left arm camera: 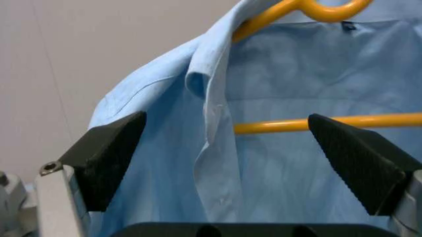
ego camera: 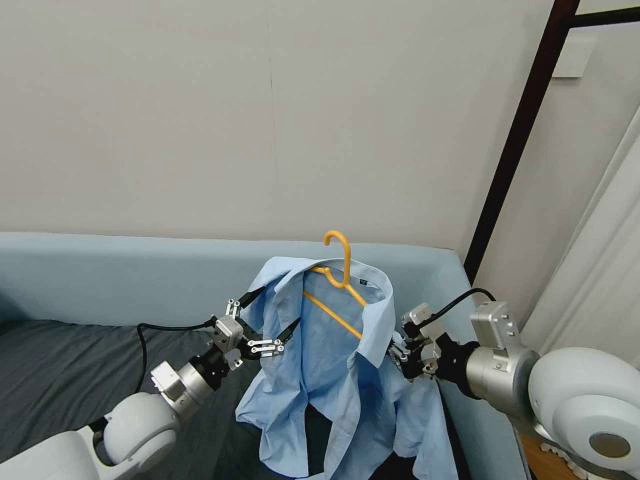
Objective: Pick up the clothes from the sofa and hang them on the clothes hanger.
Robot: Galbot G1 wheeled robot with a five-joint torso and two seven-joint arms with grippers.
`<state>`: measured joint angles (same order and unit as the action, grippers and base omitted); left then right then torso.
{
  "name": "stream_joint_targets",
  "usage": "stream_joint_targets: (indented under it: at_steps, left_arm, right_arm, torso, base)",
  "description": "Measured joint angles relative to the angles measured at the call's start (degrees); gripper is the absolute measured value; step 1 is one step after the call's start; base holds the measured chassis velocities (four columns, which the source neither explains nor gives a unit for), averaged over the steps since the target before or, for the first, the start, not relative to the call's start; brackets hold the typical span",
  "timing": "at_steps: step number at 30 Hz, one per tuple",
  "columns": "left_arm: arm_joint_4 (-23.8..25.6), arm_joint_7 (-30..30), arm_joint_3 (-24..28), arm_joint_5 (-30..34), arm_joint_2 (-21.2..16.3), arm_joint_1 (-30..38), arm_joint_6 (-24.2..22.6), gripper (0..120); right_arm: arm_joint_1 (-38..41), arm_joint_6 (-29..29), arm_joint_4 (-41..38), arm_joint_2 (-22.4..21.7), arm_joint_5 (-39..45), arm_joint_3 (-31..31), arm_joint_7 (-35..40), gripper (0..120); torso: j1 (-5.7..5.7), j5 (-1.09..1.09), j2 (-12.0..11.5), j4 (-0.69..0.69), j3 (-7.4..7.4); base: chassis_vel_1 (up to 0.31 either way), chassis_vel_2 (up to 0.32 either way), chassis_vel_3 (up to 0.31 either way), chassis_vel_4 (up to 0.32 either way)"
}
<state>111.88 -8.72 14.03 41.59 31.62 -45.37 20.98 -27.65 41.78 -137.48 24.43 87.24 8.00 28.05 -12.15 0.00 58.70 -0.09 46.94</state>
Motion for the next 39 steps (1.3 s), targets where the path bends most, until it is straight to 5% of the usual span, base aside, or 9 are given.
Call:
stream_joint_targets:
  at_steps: [5, 26, 39]
  left_arm:
    - [-1.1, -0.9, 0.2, 0.4, 2.1, 0.6, -1.0, 85]
    - [-4.1, -0.3, 1.4, 0.5, 6.2, 2.4, -1.1, 5]
    - [-3.3, -0.3, -0.2, 1.1, 4.3, 3.4, -1.0, 0]
  right_arm:
    - [0.5, 0.0, 0.5, 0.4, 0.0, 0.6, 0.0, 2]
    - [0.0, 0.0, 0.7, 0.5, -0.2, 1.1, -0.1, 2]
    - [0.0, 0.1, 0.7, 0.3, -0.2, 1.7, -0.1, 2]
  torso:
    - [0.0, 0.0, 0.0, 0.0, 0.0]
    - [0.0, -0.01, 0.0, 0.0, 0.0]
    - [0.0, -0.01, 0.0, 0.0, 0.0]
  base:
    - [0.0, 0.0, 0.0, 0.0]
    - [0.0, 0.0, 0.0, 0.0]
    - [0.0, 0.0, 0.0, 0.0]
